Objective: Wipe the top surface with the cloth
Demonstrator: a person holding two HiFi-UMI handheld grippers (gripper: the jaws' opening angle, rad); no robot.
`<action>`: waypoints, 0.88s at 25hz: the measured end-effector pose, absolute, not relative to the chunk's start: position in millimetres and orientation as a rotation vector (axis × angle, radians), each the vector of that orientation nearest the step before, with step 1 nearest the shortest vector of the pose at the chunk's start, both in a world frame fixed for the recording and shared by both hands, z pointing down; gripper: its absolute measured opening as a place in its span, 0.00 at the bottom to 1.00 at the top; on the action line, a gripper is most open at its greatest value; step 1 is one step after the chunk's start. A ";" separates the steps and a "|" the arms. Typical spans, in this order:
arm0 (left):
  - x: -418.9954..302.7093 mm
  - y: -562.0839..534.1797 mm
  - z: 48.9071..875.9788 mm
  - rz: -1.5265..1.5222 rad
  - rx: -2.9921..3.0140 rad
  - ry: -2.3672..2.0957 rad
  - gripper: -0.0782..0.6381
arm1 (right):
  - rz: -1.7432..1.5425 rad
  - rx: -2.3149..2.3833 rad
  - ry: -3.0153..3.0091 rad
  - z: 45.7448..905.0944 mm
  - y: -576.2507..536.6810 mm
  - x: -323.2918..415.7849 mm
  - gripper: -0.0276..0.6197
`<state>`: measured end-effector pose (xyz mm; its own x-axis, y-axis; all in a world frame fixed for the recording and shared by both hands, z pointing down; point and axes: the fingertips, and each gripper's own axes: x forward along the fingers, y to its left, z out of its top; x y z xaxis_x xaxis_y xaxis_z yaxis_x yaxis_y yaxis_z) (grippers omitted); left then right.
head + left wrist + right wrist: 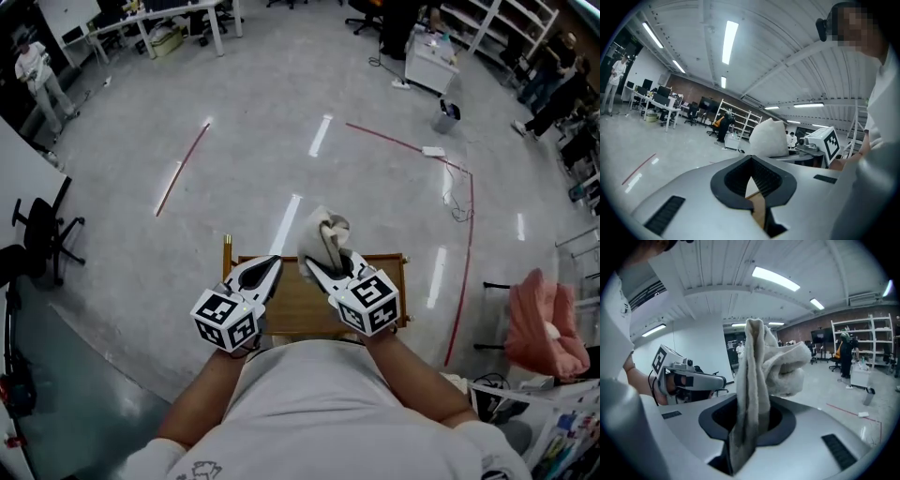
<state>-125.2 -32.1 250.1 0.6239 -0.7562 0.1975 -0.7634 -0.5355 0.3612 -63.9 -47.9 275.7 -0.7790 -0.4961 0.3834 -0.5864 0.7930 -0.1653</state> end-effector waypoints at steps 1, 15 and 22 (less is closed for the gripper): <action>-124.5 -29.7 240.9 0.011 2.458 -1.196 0.12 | 0.374 0.862 -2.685 264.5 -42.6 -60.7 0.19; -108.1 2.1 207.1 -0.016 2.553 -1.050 0.12 | 0.318 1.041 -2.777 217.5 9.3 -33.1 0.19; -66.6 61.0 207.3 0.005 2.578 -1.067 0.12 | 0.255 1.012 -2.852 203.1 64.6 13.8 0.19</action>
